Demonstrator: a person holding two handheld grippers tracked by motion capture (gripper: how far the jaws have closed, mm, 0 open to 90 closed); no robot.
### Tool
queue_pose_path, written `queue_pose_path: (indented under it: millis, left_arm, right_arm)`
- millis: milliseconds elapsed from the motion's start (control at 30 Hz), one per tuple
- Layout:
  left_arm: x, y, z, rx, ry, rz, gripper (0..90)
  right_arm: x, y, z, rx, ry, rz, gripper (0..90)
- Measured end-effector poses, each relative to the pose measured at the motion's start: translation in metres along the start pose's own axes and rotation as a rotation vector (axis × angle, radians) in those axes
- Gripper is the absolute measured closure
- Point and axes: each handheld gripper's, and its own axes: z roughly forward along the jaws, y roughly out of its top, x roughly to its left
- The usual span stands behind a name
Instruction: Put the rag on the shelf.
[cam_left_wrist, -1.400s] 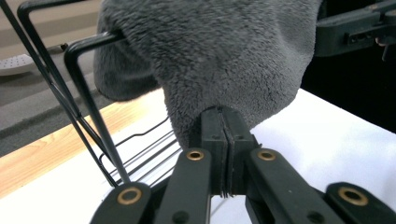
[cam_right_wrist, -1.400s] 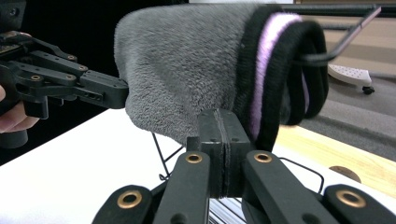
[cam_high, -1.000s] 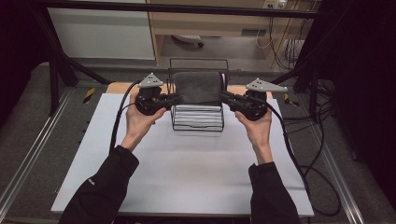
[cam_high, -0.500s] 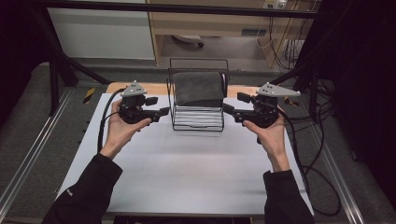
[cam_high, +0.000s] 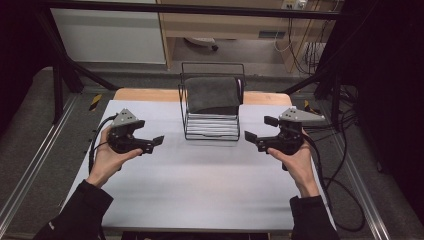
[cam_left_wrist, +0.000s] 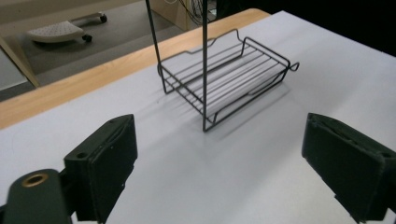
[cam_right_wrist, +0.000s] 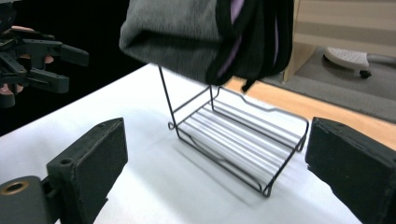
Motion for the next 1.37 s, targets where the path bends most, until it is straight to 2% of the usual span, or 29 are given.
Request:
queue_pose_path:
  millis: [67, 167, 367, 467, 700, 867, 1000, 1133, 1367]
  left_arm:
    - [0.0, -0.011, -0.001, -0.002, -0.005, -0.008, 9.7]
    - [0.001, -0.031, -0.001, 0.0, -0.014, -0.024, 9.7]
    - [0.005, -0.069, 0.002, 0.013, -0.024, -0.027, 10.1]
    - [0.007, -0.083, 0.002, 0.022, -0.023, -0.031, 10.2]
    - [0.013, -0.111, -0.003, 0.051, 0.002, -0.034, 10.1]
    - [0.017, -0.127, -0.005, 0.07, 0.009, -0.038, 10.2]
    - [0.019, -0.136, -0.004, 0.087, 0.005, -0.035, 10.2]
    - [0.019, -0.142, -0.005, 0.098, 0.008, -0.028, 10.0]
    - [0.02, -0.151, -0.007, 0.128, 0.01, -0.028, 10.0]
  right_arm:
    - [-0.001, -0.009, -0.001, 0.01, 0.015, 0.011, 4.4]
    - [-0.004, -0.025, 0.0, 0.032, 0.004, 0.013, 2.5]
    - [-0.009, -0.059, 0.004, 0.08, 0.012, 0.038, 0.9]
    - [-0.01, -0.076, 0.004, 0.108, 0.026, 0.028, 0.8]
    - [-0.018, -0.116, 0.002, 0.152, 0.02, 0.063, 0.8]
    - [-0.027, -0.142, -0.004, 0.175, 0.034, 0.075, 0.8]
    - [-0.033, -0.155, -0.009, 0.201, 0.026, 0.08, 0.8]
    - [-0.035, -0.163, -0.013, 0.208, 0.026, 0.092, 0.8]
    - [-0.033, -0.168, -0.017, 0.225, 0.023, 0.072, 0.8]
